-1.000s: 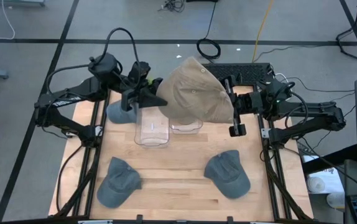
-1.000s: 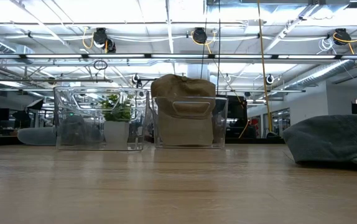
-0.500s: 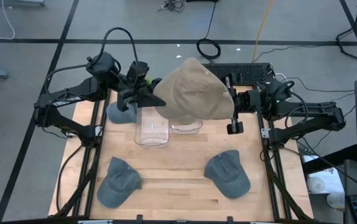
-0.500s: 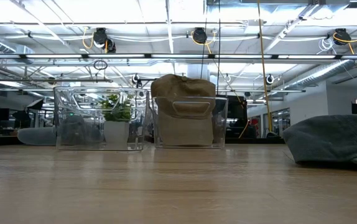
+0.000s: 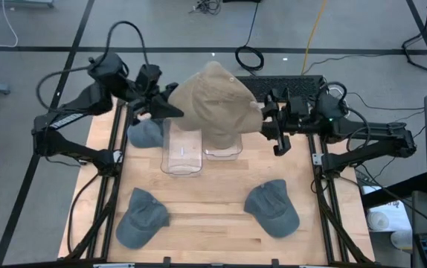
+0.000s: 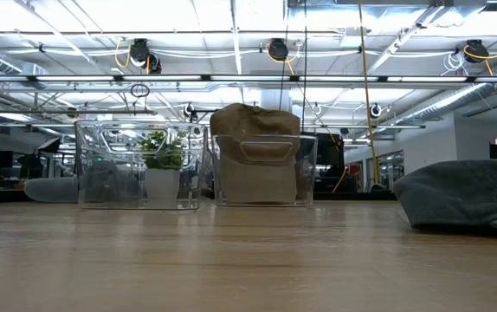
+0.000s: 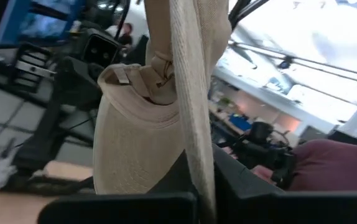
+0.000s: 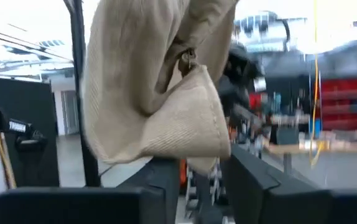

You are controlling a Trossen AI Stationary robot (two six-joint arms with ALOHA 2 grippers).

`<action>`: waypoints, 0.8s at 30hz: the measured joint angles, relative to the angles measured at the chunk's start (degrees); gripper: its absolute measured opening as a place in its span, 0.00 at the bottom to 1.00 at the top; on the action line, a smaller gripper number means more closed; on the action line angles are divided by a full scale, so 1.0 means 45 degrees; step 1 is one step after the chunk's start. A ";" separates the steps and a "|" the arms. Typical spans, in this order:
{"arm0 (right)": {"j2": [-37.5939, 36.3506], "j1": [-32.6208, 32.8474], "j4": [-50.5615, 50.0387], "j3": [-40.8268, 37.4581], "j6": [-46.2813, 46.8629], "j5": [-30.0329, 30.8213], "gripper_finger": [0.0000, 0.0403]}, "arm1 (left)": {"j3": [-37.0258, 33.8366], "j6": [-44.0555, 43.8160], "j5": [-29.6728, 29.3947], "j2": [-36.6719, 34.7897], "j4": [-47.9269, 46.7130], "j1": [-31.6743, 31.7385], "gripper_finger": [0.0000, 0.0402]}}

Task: Pick & Place hat
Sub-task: Put the brown cap into the right transparent bin

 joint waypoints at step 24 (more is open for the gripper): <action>-0.0207 -0.0045 -0.1979 0.0000 0.3087 0.0629 0.78 | 0.0000 0.3317 -0.0812 -0.3423 -0.9121 0.1048 0.02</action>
